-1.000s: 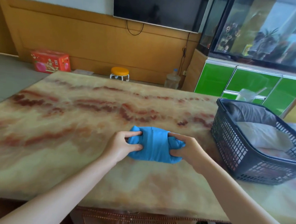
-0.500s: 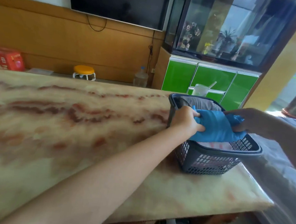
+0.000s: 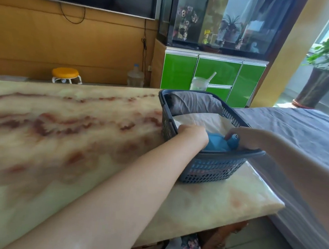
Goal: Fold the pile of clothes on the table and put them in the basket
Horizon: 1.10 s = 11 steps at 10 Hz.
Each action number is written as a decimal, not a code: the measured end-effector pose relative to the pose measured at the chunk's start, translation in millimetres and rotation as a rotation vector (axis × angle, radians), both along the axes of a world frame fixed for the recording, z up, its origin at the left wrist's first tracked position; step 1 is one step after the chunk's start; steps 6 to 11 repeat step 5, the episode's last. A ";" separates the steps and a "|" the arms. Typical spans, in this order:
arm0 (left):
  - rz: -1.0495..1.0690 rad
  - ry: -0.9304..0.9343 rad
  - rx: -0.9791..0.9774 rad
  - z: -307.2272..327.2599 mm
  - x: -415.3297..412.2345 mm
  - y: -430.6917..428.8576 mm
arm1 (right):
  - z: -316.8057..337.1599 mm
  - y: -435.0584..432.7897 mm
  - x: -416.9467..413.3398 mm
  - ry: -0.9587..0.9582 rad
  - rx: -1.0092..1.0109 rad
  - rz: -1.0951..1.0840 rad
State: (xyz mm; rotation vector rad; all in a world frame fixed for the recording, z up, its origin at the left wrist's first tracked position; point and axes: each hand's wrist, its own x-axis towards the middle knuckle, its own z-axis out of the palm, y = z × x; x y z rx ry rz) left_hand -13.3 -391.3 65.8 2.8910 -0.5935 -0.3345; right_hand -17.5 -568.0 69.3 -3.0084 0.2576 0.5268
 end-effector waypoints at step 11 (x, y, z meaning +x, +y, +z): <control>0.029 -0.154 -0.277 19.4 -9.8 36.9 | 15.9 14.8 -21.2 -0.254 0.203 -0.078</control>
